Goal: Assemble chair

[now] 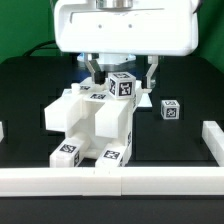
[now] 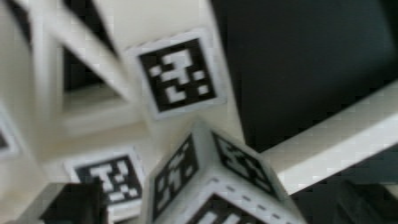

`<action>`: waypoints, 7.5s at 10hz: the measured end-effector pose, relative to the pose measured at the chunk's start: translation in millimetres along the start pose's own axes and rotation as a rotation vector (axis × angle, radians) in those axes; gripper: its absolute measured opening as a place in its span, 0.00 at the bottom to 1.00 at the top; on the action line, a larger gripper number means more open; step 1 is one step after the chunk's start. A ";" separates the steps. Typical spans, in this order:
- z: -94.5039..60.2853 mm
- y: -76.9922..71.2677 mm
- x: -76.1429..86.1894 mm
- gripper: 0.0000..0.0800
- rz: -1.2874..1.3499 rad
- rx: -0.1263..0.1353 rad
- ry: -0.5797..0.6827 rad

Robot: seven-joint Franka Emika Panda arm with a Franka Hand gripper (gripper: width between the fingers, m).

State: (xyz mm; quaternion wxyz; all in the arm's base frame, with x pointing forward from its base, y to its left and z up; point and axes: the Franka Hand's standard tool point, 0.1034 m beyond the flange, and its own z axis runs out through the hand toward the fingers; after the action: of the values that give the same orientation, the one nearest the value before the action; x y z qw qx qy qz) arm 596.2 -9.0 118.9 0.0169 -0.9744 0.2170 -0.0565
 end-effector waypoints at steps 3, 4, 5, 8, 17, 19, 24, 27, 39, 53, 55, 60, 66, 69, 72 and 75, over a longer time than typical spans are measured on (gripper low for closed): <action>-0.7 -2.7 2.0 0.81 -0.283 -0.032 0.008; -0.1 -2.0 2.3 0.81 -0.433 -0.045 0.008; -0.1 -2.3 2.3 0.81 -0.462 -0.046 0.008; 0.7 -0.7 2.1 0.81 -0.632 -0.052 0.005; 1.3 -1.3 2.2 0.36 -0.274 -0.030 0.013; 1.6 -1.3 1.7 0.36 -0.106 -0.021 0.011; 2.3 0.1 1.3 0.36 0.372 0.011 -0.001; 2.3 -4.3 -0.5 0.36 0.592 0.019 -0.006; 2.4 -12.8 -2.5 0.81 -0.032 -0.009 0.007; 5.3 -5.1 -2.3 0.36 -0.570 -0.037 0.003; 5.5 -5.4 -2.5 0.36 -0.414 -0.036 0.005; 6.5 -4.8 -3.7 0.36 -0.022 -0.012 0.003; 7.1 -5.6 -3.6 0.36 0.538 0.046 -0.023; 7.1 -8.8 -5.1 0.36 0.710 0.045 -0.028; 6.9 -9.2 -5.6 0.72 0.617 0.044 -0.028; 7.0 -12.4 -7.1 0.81 0.451 0.046 -0.025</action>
Offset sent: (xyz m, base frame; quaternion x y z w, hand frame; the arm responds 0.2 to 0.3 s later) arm 0.0038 0.0016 -0.0007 -0.0311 0.0042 -0.3113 0.9498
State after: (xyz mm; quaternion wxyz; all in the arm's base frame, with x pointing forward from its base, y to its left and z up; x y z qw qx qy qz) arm 595.8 5.3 111.9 0.0538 -0.9012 0.4277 -0.0442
